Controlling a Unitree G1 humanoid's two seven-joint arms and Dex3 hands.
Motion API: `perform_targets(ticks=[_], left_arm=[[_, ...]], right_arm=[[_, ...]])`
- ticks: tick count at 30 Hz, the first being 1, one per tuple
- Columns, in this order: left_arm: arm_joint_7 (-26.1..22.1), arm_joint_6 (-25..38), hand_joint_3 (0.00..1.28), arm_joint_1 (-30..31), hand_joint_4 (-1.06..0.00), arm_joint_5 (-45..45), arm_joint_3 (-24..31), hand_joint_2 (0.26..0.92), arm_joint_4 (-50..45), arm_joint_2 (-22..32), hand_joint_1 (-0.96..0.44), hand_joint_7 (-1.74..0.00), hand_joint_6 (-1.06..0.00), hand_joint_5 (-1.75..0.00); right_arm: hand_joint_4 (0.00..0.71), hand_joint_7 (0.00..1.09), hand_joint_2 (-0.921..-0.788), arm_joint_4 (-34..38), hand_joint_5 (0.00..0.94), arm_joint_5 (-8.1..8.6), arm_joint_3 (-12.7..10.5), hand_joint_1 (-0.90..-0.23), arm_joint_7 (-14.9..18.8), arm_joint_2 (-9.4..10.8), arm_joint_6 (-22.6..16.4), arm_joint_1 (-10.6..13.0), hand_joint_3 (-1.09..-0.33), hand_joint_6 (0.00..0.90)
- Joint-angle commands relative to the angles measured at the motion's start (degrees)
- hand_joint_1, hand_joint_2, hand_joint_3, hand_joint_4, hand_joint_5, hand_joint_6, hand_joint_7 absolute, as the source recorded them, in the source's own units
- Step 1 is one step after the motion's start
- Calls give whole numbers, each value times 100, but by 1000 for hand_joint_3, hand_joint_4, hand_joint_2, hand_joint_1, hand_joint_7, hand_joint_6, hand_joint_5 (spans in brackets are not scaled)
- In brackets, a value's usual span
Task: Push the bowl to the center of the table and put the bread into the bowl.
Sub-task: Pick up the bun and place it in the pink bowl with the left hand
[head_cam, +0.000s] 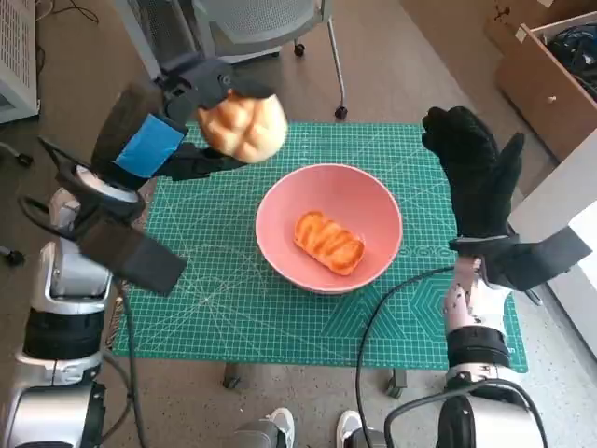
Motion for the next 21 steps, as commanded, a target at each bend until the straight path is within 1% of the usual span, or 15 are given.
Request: perform_targets(ticks=[1,9,15,19,21], left_arm=[[-231,167,21,-6,-749,-73,-196,901,57,-210,2,-1061,-748,-1080],[-343,5,20,-85,-754,79,-651,909,657,-668,1,-1078,-715,-1089],[-536,-180,30,-147,-721,-30,-922,919,1288,-1054,0,-1122,-680,-1119],[-650,-209,46,-169,-699,-55,-1019,920,1572,-1234,-1,-1145,-662,-1139],[-706,-215,66,-178,-677,-66,-1044,920,1682,-1298,-1,-1163,-637,-1170]], right_arm=[[166,296,-921,10,2,-14,7,-591,7,-3,118,168,-764,92],[166,296,-921,-45,2,-27,20,-597,13,-21,128,239,-762,93],[167,296,-921,-92,2,-67,26,-597,-70,-27,126,286,-762,95],[172,296,-921,-111,4,-86,35,-596,-98,-17,121,301,-762,96],[174,297,-921,-116,5,-95,42,-593,-111,-13,114,306,-761,98]])
